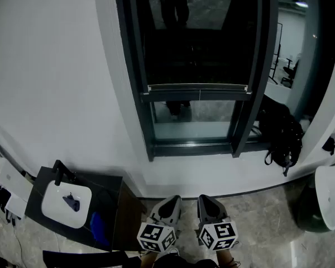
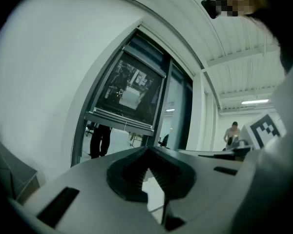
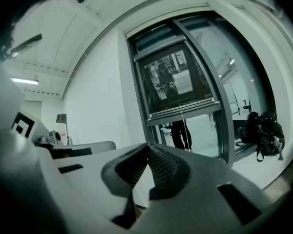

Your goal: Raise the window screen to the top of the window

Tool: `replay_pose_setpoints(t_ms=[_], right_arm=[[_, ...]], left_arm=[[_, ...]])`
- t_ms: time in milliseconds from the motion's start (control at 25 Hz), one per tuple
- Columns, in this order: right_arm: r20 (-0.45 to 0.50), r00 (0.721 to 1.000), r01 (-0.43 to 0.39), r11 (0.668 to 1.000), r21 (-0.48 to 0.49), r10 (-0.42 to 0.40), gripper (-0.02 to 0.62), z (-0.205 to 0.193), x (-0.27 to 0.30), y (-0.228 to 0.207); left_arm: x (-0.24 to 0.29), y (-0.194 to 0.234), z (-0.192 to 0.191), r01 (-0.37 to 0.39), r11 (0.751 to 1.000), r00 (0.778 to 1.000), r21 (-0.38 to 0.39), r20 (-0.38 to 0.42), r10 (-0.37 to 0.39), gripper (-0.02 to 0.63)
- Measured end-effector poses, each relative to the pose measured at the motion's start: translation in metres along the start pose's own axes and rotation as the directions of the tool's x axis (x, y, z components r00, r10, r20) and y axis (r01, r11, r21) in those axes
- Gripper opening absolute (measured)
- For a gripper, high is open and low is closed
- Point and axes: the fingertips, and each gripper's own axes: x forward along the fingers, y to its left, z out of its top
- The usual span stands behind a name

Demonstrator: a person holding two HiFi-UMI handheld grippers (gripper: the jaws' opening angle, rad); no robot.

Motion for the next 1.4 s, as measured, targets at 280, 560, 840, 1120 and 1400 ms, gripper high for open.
replay_pose_setpoints(t_ms=[280, 560, 840, 1120, 1400], right_arm=[[-0.038, 0.999, 0.021, 0.999, -0.032, -0.022, 0.009, -0.008, 0.044, -0.003], [-0.062, 0.998, 0.01, 1.0, -0.02, -0.011, 0.009, -0.013, 0.085, -0.026], [-0.05, 0.999, -0.007, 0.999, -0.033, 0.005, 0.009, 0.0, 0.152, -0.088], [-0.034, 0.998, -0.05, 0.998, -0.034, 0.049, 0.009, 0.044, 0.228, -0.183], [-0.035, 0.994, -0.104, 0.994, -0.037, 0.102, 0.009, 0.08, 0.287, -0.267]], left_arm=[[0.024, 0.045, -0.002, 0.006, 1.0, 1.0, -0.028, -0.014, -0.007, 0.0], [0.057, 0.079, -0.009, -0.019, 0.998, 1.0, -0.065, -0.026, 0.017, 0.0], [0.122, 0.115, -0.004, -0.078, 0.994, 0.997, -0.081, -0.019, 0.077, 0.0], [0.233, 0.137, 0.018, -0.141, 0.986, 0.99, -0.088, 0.012, 0.143, 0.0], [0.331, 0.143, 0.028, -0.184, 0.98, 0.983, -0.072, 0.012, 0.185, 0.0]])
